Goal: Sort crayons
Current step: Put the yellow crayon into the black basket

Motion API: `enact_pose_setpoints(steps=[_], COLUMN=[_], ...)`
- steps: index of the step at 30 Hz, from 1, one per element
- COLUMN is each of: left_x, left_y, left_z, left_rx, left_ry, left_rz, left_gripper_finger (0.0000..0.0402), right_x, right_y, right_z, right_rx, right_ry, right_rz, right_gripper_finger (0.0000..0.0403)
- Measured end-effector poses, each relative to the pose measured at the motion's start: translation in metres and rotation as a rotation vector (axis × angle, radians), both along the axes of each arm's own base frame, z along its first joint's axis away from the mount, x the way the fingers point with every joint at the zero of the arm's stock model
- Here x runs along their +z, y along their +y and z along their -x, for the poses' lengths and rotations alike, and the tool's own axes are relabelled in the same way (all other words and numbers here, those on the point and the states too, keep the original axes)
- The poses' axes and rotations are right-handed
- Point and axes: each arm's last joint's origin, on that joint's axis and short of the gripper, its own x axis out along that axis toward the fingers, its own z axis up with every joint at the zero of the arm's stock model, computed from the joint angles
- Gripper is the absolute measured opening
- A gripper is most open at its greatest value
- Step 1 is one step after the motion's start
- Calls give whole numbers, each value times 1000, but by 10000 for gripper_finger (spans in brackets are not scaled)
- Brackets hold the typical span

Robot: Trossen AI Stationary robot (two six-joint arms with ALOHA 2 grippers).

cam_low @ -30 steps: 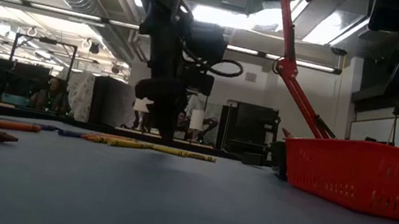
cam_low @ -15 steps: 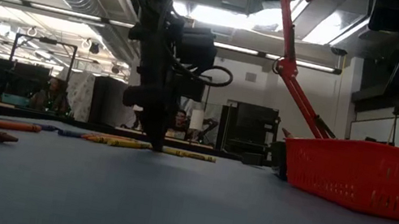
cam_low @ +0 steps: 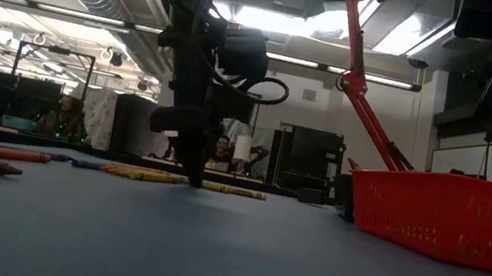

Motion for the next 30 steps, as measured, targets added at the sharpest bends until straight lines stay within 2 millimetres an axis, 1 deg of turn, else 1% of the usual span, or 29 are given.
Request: enact_pose_setpoints(steps=[8,12,16,23,30], left_x=[0,6,14,35,51], left_y=[-1,-1,-3,-11,-24], left_z=[-1,-4,-16,-36,-57], left_rx=[-4,-6,-27,-73,-102], left_ry=[-6,-8,-65,-189,-399], left_rz=[3,7,27,36,0], left_gripper_finger=[12,12,11,11,11], right_x=[0,0,0,0,0], right_y=[0,0,0,0,0], right_z=[0,0,0,0,0], right_rx=[0,0,1,1,1], right_ry=[0,0,0,0,0], right_rz=[0,0,0,0,0], right_gripper_finger=[145,145,145,145,145])
